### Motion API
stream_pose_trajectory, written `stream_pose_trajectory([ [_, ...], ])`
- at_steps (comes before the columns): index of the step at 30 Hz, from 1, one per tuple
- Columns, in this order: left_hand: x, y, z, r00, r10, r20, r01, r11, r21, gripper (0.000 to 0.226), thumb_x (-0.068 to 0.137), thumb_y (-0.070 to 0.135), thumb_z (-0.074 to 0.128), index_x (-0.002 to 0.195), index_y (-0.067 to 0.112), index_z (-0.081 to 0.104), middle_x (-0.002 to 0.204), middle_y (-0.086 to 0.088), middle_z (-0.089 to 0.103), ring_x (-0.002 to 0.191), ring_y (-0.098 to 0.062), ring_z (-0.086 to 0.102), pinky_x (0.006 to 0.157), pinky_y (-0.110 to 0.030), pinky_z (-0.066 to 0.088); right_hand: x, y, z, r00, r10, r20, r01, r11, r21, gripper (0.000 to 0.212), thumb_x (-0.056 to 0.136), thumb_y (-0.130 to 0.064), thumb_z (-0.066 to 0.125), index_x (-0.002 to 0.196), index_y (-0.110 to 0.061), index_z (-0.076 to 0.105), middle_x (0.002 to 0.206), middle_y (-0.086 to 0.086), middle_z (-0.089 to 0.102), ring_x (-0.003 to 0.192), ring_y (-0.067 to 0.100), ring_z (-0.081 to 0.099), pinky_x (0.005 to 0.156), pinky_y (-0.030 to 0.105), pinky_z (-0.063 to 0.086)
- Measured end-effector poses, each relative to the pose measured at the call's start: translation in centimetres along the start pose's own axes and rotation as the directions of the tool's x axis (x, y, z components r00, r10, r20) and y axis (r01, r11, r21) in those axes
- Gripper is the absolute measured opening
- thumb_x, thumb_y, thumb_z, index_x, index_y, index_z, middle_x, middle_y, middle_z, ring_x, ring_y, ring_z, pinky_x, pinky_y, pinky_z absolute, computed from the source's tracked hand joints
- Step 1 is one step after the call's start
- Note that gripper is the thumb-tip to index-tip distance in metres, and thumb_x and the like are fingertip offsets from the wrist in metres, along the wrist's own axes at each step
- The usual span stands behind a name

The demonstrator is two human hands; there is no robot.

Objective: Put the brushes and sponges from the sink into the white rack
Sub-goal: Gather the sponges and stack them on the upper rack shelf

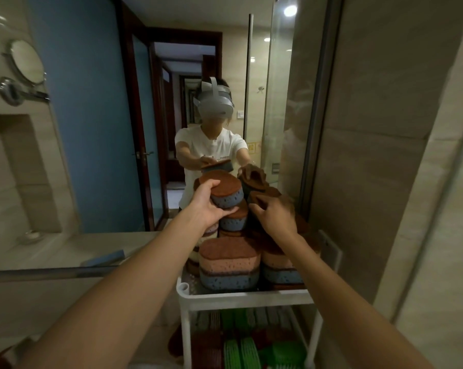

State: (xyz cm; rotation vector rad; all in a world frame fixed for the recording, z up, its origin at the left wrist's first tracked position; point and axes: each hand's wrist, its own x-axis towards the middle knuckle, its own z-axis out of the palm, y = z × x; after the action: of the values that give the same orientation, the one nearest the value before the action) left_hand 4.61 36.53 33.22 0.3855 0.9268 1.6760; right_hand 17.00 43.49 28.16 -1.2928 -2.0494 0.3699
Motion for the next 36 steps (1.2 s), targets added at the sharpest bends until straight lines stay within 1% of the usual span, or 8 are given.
stream_pose_trajectory([
  [6,0.6,-0.1,-0.4,1.000,-0.021,0.002,0.021,0.999,0.030,0.040,0.093,0.015,0.046,0.133,0.011,0.043,0.143,-0.017,0.043,0.132,-0.035,0.040,0.106,-0.053,0.033,0.0,0.5,0.7,0.997,-0.027,0.067,0.038,0.985,-0.169,0.036,0.093,-0.045,0.039,0.121,-0.029,0.054,0.131,0.016,0.049,0.120,0.039,0.045,0.098,0.048,0.043],
  [10,0.8,0.1,-0.6,0.999,-0.032,0.015,0.032,0.999,0.022,0.040,0.094,0.014,0.046,0.133,0.010,0.042,0.142,-0.018,0.043,0.132,-0.036,0.040,0.108,-0.054,0.033,-0.6,-0.2,0.0,0.987,-0.058,0.148,0.097,0.957,-0.273,0.040,0.099,-0.027,0.028,0.131,-0.014,0.048,0.132,0.018,0.047,0.126,0.040,0.034,0.106,0.050,0.028],
  [16,0.7,0.3,-0.7,0.998,-0.061,0.031,0.061,0.998,0.004,0.041,0.093,0.014,0.045,0.134,0.010,0.041,0.143,-0.018,0.041,0.133,-0.036,0.038,0.109,-0.055,0.031,-0.2,-0.6,-0.1,0.972,-0.006,0.233,0.095,0.923,-0.374,0.039,0.096,-0.030,0.028,0.127,-0.019,0.048,0.135,0.017,0.042,0.122,0.042,0.038,0.104,0.051,0.034],
  [21,0.8,0.8,-0.7,0.995,-0.050,0.084,0.046,0.998,0.049,0.040,0.092,0.017,0.045,0.132,0.013,0.043,0.135,-0.014,0.049,0.129,-0.033,0.043,0.102,-0.053,0.036,-0.4,-1.2,-1.4,0.983,-0.055,0.173,0.099,0.961,-0.257,0.038,0.095,-0.029,0.032,0.130,-0.027,0.045,0.134,0.014,0.046,0.124,0.034,0.043,0.103,0.047,0.037],
  [26,0.7,0.3,1.3,0.994,0.079,0.075,-0.100,0.932,0.348,0.016,0.086,0.016,0.054,0.101,0.013,0.057,0.086,-0.008,0.063,0.077,-0.020,0.060,0.069,-0.031,0.049,-2.7,-1.8,-2.9,0.969,-0.203,-0.144,0.225,0.961,0.159,0.059,0.087,-0.012,0.057,0.139,-0.019,0.030,0.135,0.008,0.046,0.120,0.022,0.049,0.096,0.030,0.043],
  [32,0.1,-1.3,3.8,0.956,-0.046,0.288,-0.076,0.914,0.398,0.014,0.092,0.019,0.048,0.101,0.013,0.057,0.096,-0.009,0.063,0.087,-0.020,0.060,0.079,-0.033,0.049,-3.1,-1.3,-4.1,0.956,-0.195,-0.219,0.252,0.928,0.276,0.048,0.084,-0.023,0.066,0.126,-0.017,0.044,0.121,0.004,0.054,0.107,0.013,0.053,0.081,0.011,0.043],
  [34,0.5,-1.8,4.1,0.943,-0.001,0.333,-0.194,0.811,0.552,0.025,0.093,0.028,0.045,0.112,0.015,0.055,0.110,-0.008,0.062,0.101,-0.022,0.058,0.092,-0.037,0.048,-2.9,-0.4,-4.7,0.952,-0.119,-0.283,0.199,0.941,0.273,0.046,0.089,-0.024,0.061,0.131,-0.019,0.043,0.123,0.005,0.056,0.108,0.015,0.057,0.081,0.011,0.045],
  [36,1.0,-2.2,3.8,0.919,0.138,0.370,-0.391,0.456,0.799,0.038,0.094,0.028,0.041,0.129,0.012,0.046,0.130,-0.012,0.054,0.116,-0.026,0.052,0.097,-0.037,0.043,-2.6,1.0,-5.3,0.958,-0.003,-0.288,0.080,0.964,0.254,0.051,0.091,-0.027,0.055,0.138,-0.026,0.037,0.133,0.007,0.050,0.114,0.021,0.056,0.090,0.026,0.048],
])
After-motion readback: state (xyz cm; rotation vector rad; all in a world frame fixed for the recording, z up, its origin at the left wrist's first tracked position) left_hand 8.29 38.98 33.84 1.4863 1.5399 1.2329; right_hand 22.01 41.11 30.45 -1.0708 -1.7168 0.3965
